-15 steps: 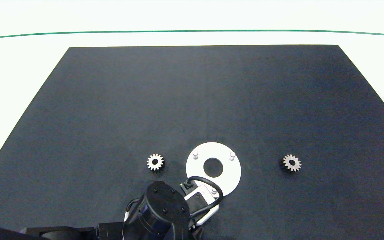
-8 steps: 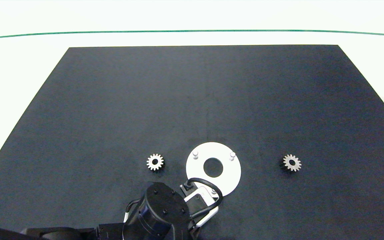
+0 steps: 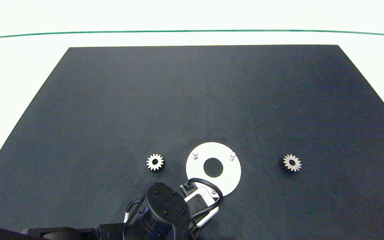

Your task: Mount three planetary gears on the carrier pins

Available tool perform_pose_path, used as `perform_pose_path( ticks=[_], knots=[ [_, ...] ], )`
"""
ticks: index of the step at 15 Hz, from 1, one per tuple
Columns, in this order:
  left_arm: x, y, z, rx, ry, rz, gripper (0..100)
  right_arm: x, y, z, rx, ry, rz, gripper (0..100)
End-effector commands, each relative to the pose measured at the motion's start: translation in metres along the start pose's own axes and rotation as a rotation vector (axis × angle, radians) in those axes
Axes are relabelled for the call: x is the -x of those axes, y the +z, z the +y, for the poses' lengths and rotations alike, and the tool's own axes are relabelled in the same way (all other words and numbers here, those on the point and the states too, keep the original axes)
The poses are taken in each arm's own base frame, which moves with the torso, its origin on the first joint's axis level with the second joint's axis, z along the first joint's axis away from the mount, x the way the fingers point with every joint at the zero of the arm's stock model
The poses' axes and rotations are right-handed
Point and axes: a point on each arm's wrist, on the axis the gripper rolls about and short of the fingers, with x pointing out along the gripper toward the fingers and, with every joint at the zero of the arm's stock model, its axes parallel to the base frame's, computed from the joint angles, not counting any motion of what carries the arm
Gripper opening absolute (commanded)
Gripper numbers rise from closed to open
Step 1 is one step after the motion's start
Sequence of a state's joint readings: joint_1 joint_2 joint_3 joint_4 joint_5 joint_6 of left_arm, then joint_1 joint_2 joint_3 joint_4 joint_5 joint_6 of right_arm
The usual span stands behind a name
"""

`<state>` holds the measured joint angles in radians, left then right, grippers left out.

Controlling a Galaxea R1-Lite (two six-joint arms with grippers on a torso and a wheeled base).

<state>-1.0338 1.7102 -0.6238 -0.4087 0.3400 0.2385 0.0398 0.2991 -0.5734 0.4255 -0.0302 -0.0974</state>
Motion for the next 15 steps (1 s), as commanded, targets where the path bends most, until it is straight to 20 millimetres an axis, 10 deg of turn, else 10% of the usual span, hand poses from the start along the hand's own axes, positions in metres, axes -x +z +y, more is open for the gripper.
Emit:
perform_pose_path(
  ticks=[1,15],
  knots=[
    [0.009,0.009,0.003,0.003,0.006,-0.043,22,0.001,0.0,0.0,0.001,0.0,-0.001,100],
    [0.014,0.072,0.006,0.005,0.0,-0.099,22,0.0,0.003,0.0,0.002,-0.002,0.002,100]
  ],
)
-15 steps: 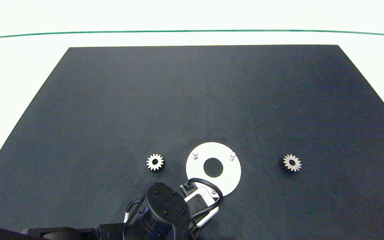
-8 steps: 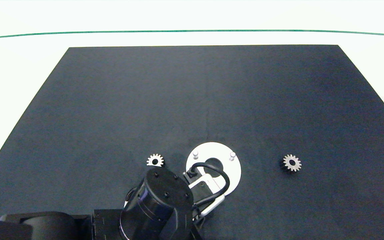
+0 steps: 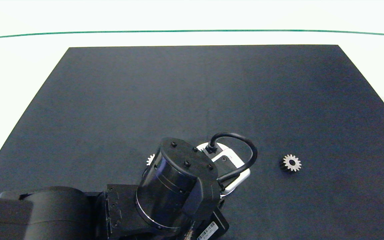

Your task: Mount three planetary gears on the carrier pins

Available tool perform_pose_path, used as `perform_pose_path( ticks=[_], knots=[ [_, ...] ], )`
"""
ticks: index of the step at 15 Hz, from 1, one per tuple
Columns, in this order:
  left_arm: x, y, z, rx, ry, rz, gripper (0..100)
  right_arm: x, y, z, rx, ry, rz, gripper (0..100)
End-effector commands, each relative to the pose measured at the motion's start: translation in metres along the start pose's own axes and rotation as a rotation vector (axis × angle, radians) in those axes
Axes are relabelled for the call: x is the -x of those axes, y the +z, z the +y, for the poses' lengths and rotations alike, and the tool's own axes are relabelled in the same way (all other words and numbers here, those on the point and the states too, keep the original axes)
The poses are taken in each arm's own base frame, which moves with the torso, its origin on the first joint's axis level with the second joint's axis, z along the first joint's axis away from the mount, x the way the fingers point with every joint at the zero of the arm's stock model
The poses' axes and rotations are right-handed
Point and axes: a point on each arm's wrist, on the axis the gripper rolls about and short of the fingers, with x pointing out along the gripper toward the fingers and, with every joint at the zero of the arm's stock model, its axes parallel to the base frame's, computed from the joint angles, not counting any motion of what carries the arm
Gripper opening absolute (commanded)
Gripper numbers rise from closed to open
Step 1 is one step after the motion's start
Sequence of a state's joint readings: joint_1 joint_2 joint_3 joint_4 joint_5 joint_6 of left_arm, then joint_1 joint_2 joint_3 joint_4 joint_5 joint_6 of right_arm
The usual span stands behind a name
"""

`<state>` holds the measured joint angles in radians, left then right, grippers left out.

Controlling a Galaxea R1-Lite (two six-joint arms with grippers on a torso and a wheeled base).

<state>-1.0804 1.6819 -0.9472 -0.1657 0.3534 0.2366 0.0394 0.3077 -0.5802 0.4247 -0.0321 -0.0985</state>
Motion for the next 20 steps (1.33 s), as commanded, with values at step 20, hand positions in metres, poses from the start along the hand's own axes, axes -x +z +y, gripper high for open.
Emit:
perform_pose_path(
  ticks=[20],
  knots=[
    [-0.038,-0.004,-0.007,-0.013,0.021,0.016,22,0.002,0.003,0.0,0.001,-0.002,-0.008,100]
  ],
)
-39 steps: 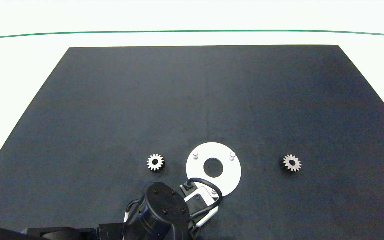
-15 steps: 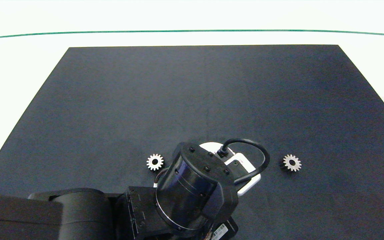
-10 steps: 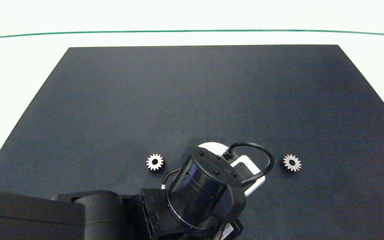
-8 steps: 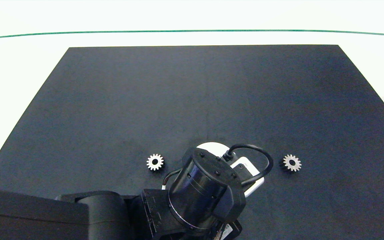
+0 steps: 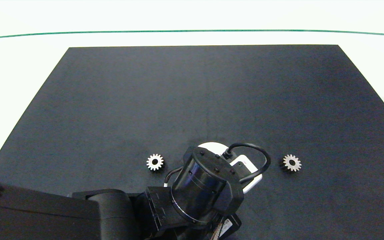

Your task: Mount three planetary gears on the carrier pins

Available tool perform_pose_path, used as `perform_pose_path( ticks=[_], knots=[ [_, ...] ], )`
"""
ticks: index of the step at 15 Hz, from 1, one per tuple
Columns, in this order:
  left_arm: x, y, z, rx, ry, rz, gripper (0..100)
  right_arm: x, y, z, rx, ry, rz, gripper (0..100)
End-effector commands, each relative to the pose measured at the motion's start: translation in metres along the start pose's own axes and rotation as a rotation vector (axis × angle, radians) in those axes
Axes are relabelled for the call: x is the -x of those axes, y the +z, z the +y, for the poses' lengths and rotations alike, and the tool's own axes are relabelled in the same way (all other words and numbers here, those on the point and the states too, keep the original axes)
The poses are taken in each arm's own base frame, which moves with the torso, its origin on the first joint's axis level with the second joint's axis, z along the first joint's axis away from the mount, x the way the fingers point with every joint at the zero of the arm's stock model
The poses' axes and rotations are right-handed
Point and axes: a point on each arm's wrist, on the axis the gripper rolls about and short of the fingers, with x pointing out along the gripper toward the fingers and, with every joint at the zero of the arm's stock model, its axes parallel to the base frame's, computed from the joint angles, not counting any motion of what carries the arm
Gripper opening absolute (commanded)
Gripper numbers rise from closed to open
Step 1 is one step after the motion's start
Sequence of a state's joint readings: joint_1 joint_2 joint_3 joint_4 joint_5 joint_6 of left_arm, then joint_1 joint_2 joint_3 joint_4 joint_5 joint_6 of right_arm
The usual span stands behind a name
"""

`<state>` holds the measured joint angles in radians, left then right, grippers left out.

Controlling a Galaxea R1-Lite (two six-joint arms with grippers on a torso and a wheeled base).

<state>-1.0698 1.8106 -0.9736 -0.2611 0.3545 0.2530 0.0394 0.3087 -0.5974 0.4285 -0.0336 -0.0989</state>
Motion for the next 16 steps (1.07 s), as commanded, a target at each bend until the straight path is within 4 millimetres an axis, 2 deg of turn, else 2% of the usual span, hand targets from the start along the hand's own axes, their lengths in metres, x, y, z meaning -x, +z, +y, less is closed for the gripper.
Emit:
perform_pose_path(
  ticks=[1,12,16],
  knots=[
    [0.0,-0.001,0.006,0.004,0.017,0.004,22,0.0,0.0,0.0,0.001,0.001,0.004,100],
    [0.01,0.002,0.011,0.007,0.024,-0.017,22,0.0,-0.001,0.0,0.001,0.003,0.009,100],
    [0.009,-0.004,0.009,0.004,0.02,-0.001,22,0.0,-0.001,0.0,0.001,0.001,0.004,100]
  ],
)
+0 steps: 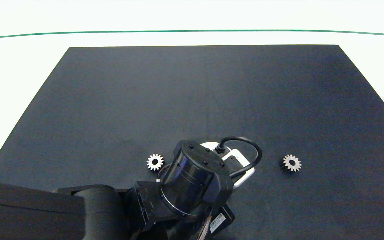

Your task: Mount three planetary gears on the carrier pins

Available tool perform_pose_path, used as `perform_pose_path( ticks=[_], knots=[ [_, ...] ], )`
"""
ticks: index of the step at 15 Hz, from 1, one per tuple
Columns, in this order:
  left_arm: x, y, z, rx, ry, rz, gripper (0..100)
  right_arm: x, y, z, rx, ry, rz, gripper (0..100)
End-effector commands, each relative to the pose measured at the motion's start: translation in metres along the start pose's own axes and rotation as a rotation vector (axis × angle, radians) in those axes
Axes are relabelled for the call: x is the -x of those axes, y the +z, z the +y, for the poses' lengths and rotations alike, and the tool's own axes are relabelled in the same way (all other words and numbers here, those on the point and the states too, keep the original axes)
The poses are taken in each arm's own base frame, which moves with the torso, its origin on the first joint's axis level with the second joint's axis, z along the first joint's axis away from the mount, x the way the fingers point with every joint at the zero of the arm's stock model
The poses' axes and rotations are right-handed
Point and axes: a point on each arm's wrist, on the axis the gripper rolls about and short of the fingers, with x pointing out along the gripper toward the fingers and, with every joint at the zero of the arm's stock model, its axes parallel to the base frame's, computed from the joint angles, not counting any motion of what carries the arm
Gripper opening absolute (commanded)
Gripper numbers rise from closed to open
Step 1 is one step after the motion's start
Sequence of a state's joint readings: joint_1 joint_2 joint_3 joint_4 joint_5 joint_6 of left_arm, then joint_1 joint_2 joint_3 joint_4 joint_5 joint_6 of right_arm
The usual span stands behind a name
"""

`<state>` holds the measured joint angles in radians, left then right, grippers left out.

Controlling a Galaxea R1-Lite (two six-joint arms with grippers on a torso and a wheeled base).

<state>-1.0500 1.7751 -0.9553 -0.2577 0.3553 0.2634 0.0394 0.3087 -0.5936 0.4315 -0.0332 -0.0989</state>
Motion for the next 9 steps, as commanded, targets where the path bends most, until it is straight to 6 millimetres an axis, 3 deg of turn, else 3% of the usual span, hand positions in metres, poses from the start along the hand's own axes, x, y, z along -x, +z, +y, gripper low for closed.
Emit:
perform_pose_path(
  ticks=[1,9],
  knots=[
    [0.001,-0.0038,-0.0008,-0.002,-0.001,0.008,22,0.0007,0.0009,-0.0001,0.001,0.0,-0.004,100],
    [-0.0006,-0.0025,0.0016,0.006,0.011,-0.008,22,0.001,0.0008,-0.0001,0.0,-0.002,-0.005,100]
  ],
)
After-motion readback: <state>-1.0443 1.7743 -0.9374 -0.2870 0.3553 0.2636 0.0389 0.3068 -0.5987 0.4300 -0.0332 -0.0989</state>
